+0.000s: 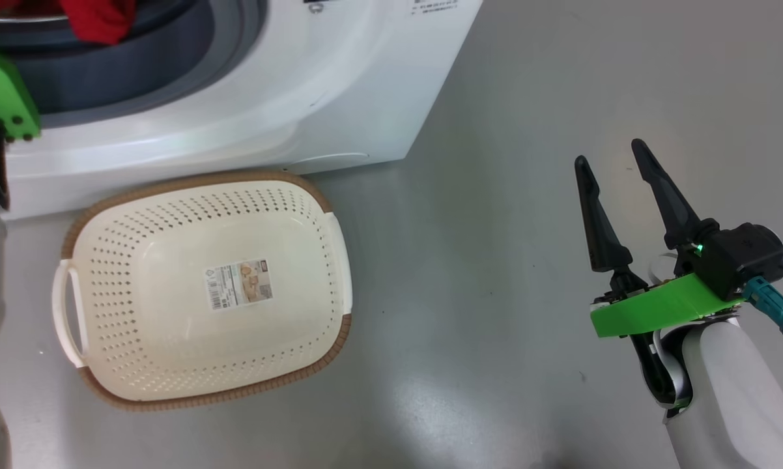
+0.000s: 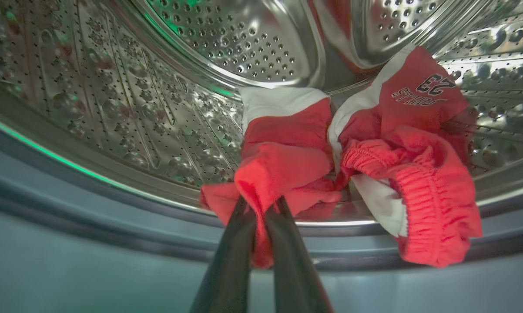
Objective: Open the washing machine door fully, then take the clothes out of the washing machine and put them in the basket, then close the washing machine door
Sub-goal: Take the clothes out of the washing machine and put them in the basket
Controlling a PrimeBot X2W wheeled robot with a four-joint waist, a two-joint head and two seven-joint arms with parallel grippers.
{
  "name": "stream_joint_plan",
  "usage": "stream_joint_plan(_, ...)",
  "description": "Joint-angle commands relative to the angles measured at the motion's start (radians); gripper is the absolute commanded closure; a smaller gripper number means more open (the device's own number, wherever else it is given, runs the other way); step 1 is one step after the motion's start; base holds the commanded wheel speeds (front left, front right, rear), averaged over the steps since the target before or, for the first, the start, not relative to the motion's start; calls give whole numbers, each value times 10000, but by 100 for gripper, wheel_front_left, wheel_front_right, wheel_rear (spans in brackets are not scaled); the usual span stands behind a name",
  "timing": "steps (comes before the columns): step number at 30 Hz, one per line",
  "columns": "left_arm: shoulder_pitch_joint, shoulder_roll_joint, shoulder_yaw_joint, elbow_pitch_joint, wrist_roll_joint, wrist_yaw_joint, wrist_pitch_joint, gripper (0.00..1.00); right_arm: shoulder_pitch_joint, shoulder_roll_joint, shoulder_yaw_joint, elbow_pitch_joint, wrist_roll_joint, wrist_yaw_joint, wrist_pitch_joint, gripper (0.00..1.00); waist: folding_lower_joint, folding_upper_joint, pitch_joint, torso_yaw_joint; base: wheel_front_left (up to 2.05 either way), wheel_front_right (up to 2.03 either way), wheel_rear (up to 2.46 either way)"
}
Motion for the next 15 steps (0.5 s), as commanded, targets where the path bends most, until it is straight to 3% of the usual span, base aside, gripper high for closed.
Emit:
stream_joint_plan(1,355,539,101,-261,-45,-89,-295,100,66,34,203,-173,-5,65,-65,0,0,0,-158,96,0,0,0)
stream_joint_plan(8,1318,482,293,-1020,-381,-355,-756,100,301,39,297,-17,33,65,-65,0,0,0,-677,272,0,0,0)
stream_joint_plan(15,3012,369,731,-3651,-559,-128,-776,100,476,38,341,76,77,65,-65,0,0,0,-1274,443,0,0,0)
